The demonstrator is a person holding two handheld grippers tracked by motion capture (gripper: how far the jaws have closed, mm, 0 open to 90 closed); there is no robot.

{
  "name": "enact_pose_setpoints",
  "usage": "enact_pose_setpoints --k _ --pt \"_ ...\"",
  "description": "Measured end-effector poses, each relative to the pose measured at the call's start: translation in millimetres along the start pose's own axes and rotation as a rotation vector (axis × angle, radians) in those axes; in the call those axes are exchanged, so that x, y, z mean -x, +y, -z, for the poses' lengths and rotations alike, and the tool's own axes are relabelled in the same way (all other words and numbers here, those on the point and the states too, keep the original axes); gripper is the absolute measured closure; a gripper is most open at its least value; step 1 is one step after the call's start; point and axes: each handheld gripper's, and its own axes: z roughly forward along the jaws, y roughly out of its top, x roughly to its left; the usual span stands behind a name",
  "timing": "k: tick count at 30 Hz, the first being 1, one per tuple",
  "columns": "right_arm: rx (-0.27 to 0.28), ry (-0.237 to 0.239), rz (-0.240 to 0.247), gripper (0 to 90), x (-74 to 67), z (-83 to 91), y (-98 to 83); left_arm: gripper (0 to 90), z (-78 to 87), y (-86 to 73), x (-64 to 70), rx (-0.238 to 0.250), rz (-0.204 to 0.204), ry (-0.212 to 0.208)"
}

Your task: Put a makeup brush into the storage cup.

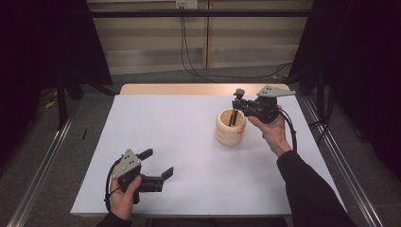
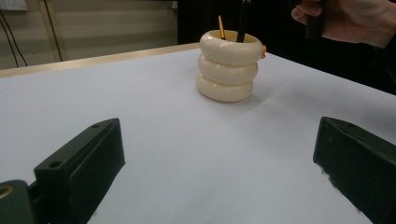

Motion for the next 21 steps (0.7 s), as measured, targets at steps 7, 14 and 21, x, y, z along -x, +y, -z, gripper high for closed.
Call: enact_pose_setpoints --k 7,14,21 --pt "-0.017 -0.004 0.006 78.2 -3.6 -4.6 -8.0 1.8 -0.4 0.4 0.6 -0.004 0.003 0.001" --pt "-0.019 -0.007 -0.017 78.1 0.7 -3.6 -17.1 1.8 -0.7 0.0 -0.7 -0.001 0.001 -0.009" --pt "-0.006 -0.009 -0.038 78.0 3.6 -0.8 -23.5 1.7 -0.9 -0.1 -1.8 -0.003 -0.002 0.002"
